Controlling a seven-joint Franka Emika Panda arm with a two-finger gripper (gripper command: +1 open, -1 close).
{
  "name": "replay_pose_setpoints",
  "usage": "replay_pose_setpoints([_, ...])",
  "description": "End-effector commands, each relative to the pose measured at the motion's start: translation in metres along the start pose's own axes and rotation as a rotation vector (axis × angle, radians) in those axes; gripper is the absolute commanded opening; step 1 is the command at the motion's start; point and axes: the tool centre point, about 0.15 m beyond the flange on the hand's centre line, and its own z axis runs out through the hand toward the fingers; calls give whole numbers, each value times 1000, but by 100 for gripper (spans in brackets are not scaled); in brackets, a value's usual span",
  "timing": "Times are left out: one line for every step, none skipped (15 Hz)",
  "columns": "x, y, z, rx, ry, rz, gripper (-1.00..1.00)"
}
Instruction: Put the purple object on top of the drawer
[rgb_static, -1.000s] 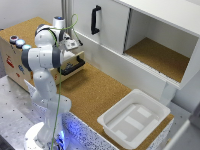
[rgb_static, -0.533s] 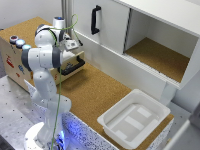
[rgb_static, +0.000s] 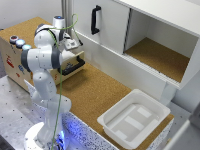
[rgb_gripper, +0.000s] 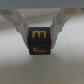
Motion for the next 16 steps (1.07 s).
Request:
replay_pose_setpoints([37, 2, -48, -42, -32, 40, -100])
replay_pose_setpoints([54, 8, -57, -61, -26, 59, -100])
replay_pose_setpoints([69, 15, -65, -71, -23, 76, -100])
replay_pose_setpoints([85, 21, -74, -67, -19, 93, -100])
replay_pose_setpoints([105, 27, -84, -75, -19, 110, -100])
replay_pose_setpoints([121, 31, -92, -85, -16, 122, -100])
replay_pose_setpoints([134, 35, -102, -89, -12, 140, -100])
replay_pose_setpoints([143, 35, -107, -100, -9, 147, -100])
replay_pose_setpoints([156, 37, -115, -100, -5, 161, -100])
replay_pose_setpoints([167, 39, -118, -113, -10, 175, -100])
replay_pose_setpoints([179, 43, -114, -120, -26, 188, -100])
replay_pose_setpoints([188, 47, -110, -125, -40, 199, -100])
replay_pose_setpoints([196, 50, -104, -147, -55, 215, -100])
replay_pose_setpoints([200, 53, -99, -144, -65, 232, -100])
replay_pose_setpoints([202, 54, -96, -148, -76, 236, -100])
replay_pose_setpoints([204, 55, -91, -145, -91, 239, -100])
